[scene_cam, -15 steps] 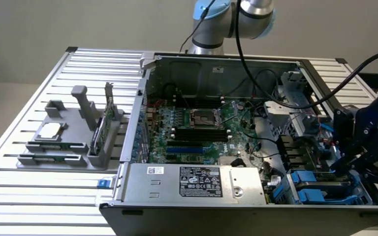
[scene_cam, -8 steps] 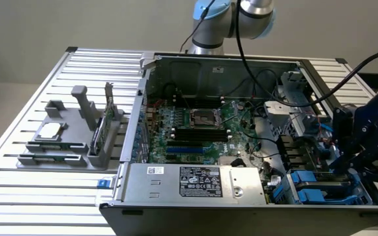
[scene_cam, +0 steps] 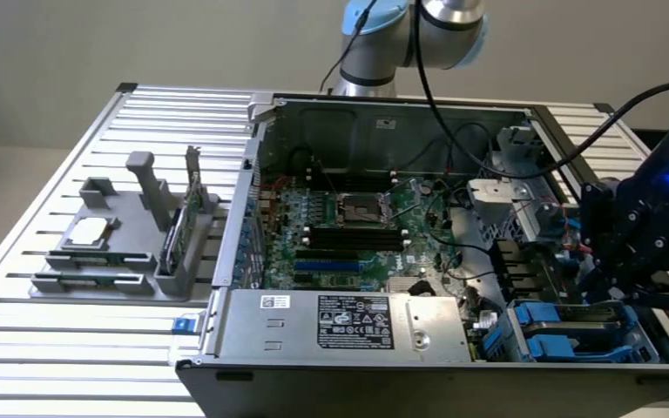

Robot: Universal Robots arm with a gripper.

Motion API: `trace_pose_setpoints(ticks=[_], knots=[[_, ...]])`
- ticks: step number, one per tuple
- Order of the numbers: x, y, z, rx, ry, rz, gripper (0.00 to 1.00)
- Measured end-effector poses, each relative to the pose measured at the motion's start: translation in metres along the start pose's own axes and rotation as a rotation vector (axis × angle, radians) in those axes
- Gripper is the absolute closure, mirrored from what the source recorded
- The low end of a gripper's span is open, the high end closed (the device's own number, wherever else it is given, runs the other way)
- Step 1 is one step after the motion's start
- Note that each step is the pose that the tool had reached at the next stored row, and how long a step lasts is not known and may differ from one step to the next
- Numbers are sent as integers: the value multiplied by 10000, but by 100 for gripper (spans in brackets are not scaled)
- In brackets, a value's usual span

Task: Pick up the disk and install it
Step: 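Insert the first disk wire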

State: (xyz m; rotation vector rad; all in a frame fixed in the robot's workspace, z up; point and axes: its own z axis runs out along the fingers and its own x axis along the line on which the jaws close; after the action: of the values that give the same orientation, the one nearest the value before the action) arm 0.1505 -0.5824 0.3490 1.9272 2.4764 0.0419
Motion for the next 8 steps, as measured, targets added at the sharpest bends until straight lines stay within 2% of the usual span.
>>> trace_pose_setpoints(ticks=[8], knots=[[0, 0, 1, -14, -47, 1304, 84]])
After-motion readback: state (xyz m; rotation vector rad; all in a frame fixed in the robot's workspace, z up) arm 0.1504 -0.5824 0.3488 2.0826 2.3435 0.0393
